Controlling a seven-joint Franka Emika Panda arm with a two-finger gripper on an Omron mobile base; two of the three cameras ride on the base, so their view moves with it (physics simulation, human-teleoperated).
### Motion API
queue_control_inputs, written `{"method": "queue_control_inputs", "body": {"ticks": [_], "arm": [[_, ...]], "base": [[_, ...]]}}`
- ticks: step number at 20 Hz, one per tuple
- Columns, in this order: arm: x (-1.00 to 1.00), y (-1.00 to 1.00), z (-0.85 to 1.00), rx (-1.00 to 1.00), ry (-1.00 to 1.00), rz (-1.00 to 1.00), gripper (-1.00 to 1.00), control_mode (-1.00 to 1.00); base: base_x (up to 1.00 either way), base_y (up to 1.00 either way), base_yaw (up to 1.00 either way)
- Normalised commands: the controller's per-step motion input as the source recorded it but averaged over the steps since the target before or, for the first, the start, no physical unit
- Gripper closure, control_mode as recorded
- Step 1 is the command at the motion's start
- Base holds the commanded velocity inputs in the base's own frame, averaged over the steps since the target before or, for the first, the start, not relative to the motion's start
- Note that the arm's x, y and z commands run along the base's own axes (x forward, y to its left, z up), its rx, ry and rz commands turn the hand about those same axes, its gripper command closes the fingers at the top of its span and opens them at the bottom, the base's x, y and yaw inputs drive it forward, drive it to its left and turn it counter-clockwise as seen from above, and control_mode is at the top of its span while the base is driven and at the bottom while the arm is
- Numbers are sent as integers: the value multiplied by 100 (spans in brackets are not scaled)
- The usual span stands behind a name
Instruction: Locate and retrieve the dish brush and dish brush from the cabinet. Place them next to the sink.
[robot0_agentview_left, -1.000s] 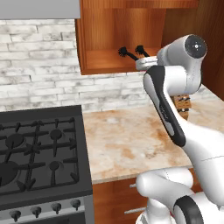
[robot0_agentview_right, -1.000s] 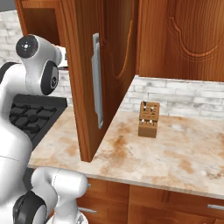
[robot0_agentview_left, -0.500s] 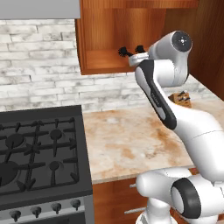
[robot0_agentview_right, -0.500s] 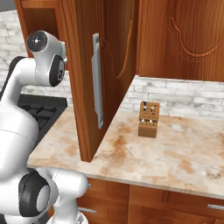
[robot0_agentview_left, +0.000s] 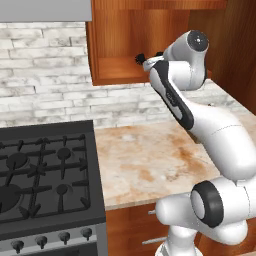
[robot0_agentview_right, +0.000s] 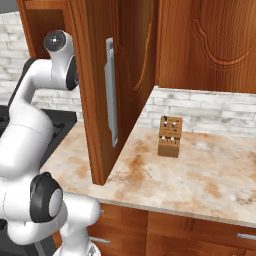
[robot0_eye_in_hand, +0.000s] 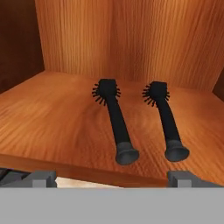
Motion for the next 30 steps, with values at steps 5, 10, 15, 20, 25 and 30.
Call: {"method": "queue_control_inputs", "body": {"ticks": [5, 10, 15, 20, 25, 30], "arm": [[47, 0, -7, 0, 7, 2, -100, -100], [47, 0, -11, 0, 3, 2, -100, -100], [46, -1, -21, 0, 0, 2, -100, -100], [39, -3, -24, 1, 0, 1, -100, -100], [21, 0, -14, 2, 3, 3, -100, -100], [24, -2, -16, 2, 3, 3, -100, -100]], "base": [[0, 0, 0], [0, 0, 0], [0, 0, 0], [0, 0, 0], [0, 0, 0], [0, 0, 0]]}}
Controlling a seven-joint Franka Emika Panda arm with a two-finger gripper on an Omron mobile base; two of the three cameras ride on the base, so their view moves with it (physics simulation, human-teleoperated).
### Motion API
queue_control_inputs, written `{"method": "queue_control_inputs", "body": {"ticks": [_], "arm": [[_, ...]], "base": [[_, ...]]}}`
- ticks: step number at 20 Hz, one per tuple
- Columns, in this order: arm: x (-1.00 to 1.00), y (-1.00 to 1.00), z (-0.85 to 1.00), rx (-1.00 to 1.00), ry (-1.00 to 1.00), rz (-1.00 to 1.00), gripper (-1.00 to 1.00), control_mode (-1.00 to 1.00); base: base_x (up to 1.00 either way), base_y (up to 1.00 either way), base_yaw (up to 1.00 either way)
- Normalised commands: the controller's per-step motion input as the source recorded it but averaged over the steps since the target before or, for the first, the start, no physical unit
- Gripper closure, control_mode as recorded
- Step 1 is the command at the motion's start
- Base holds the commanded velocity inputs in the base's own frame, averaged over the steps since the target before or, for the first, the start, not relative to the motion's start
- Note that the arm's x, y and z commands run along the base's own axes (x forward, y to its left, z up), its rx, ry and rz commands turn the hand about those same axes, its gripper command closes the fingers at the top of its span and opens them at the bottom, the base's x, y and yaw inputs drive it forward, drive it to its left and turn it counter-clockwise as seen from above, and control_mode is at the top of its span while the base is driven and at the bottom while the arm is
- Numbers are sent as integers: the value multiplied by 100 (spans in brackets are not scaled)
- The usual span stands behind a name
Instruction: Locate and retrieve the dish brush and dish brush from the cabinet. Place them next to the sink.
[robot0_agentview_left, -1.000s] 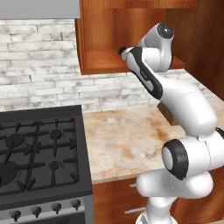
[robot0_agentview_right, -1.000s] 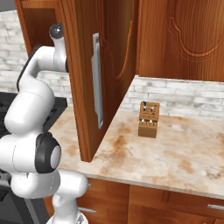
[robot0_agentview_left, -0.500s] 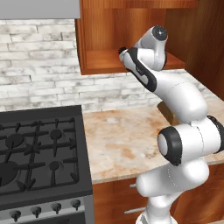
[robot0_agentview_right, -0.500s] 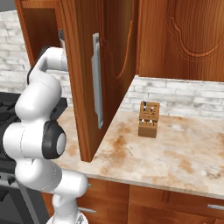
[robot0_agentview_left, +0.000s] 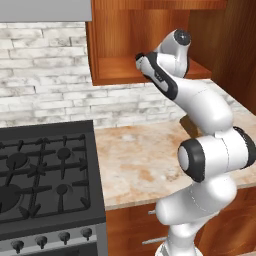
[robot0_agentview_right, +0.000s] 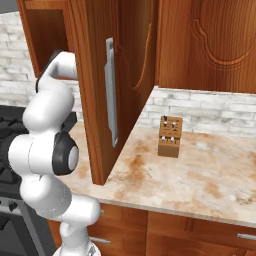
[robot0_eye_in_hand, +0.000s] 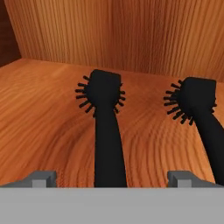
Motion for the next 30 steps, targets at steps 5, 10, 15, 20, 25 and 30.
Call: {"method": "queue_control_inputs", "body": {"ticks": [5, 10, 15, 20, 25, 30], "arm": [[24, -11, -27, 3, 1, 2, -100, -100], [-10, 0, -11, 1, 1, 0, 100, -100], [-4, 0, 0, 0, 0, 0, 100, -100], [-23, 4, 2, 0, -1, -5, 100, -100], [-35, 7, 4, 0, -5, -12, 100, -100], [-45, 2, 6, 3, -5, -15, 100, -100]], "base": [[0, 0, 0], [0, 0, 0], [0, 0, 0], [0, 0, 0], [0, 0, 0], [0, 0, 0]]}}
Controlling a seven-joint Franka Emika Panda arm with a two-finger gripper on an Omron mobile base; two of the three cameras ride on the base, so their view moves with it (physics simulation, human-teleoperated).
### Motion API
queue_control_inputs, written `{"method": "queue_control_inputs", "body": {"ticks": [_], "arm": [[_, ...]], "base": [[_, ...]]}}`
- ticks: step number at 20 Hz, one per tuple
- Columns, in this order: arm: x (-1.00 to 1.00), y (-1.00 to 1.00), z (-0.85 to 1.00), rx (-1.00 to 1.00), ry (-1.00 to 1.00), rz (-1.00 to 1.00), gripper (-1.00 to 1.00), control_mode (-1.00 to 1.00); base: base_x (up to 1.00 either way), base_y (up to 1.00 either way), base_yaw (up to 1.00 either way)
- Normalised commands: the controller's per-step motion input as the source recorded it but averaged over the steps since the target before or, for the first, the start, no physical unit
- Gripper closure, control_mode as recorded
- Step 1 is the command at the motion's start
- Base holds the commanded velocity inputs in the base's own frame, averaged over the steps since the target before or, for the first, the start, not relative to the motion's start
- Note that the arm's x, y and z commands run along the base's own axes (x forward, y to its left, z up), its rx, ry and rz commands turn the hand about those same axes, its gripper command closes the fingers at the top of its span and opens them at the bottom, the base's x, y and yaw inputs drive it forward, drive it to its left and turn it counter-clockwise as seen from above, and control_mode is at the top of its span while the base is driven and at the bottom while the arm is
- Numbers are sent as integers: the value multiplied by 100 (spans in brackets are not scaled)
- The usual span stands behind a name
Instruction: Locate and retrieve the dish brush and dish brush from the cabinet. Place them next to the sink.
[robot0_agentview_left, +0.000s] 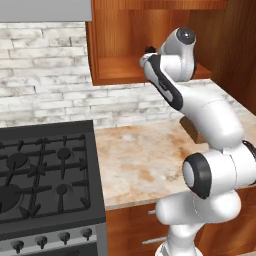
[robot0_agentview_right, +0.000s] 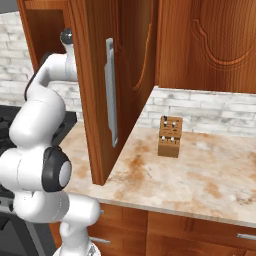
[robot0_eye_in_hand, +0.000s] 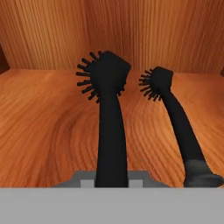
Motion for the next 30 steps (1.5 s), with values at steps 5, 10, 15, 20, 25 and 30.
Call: {"method": "queue_control_inputs", "body": {"ticks": [5, 10, 15, 20, 25, 30], "arm": [[-56, -8, 8, 4, -1, -14, 100, -100], [-71, -24, 4, 5, -1, -15, 100, -100], [-78, -24, 0, 6, 0, -12, 100, -100], [-89, -13, 0, 7, 1, -6, 100, -100], [-63, -4, -2, 0, 1, 1, 100, -100], [-82, -10, -1, 0, 0, 7, 100, -100]], "base": [[0, 0, 0], [0, 0, 0], [0, 0, 0], [0, 0, 0], [0, 0, 0], [0, 0, 0]]}}
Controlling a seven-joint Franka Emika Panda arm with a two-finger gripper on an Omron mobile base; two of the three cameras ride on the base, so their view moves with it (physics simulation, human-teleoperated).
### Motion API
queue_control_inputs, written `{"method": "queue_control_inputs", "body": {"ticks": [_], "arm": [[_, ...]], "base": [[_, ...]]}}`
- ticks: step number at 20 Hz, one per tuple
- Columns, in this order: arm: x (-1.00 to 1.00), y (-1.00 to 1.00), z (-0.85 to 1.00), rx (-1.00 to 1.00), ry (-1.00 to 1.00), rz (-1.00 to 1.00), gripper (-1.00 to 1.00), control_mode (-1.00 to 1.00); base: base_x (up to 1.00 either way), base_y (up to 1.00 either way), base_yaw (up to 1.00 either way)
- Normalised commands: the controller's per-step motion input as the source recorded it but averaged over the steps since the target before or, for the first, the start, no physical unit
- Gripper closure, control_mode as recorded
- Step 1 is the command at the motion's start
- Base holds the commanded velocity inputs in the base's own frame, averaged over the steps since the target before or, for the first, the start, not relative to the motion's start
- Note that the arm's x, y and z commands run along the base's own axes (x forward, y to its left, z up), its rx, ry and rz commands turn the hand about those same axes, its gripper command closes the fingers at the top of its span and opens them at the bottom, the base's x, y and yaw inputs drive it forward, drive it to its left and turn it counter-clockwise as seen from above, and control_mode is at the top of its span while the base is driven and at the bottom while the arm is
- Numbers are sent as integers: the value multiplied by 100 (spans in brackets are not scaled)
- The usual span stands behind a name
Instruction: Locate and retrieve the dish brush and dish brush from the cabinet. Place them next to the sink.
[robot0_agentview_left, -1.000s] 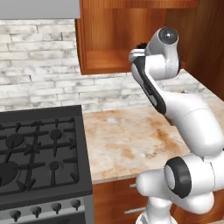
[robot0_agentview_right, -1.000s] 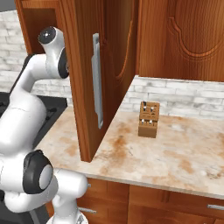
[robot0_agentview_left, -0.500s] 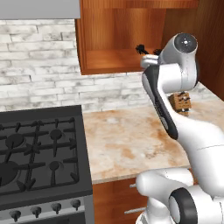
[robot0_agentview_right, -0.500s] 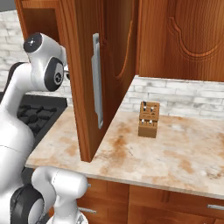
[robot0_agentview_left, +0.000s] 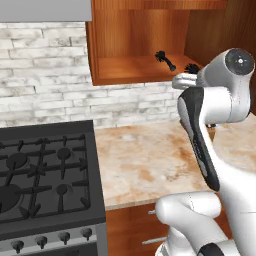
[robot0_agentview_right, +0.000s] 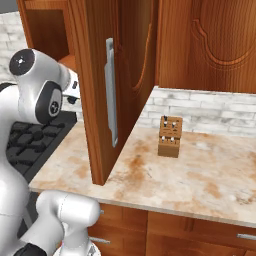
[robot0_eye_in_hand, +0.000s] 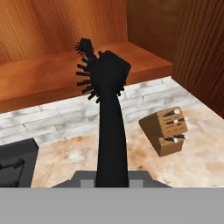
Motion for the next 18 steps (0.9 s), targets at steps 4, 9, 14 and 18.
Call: {"method": "queue_control_inputs", "body": {"ticks": [4, 9, 14, 18], "arm": [[-89, 0, -8, 0, 1, 14, 100, -100], [-55, 27, -18, 1, 3, 24, 100, -100], [-63, 3, -5, 0, -4, 11, 100, -100], [-66, 0, 1, -3, -11, -7, 100, -100]], "base": [[0, 0, 0], [0, 0, 0], [0, 0, 0], [0, 0, 0]]}}
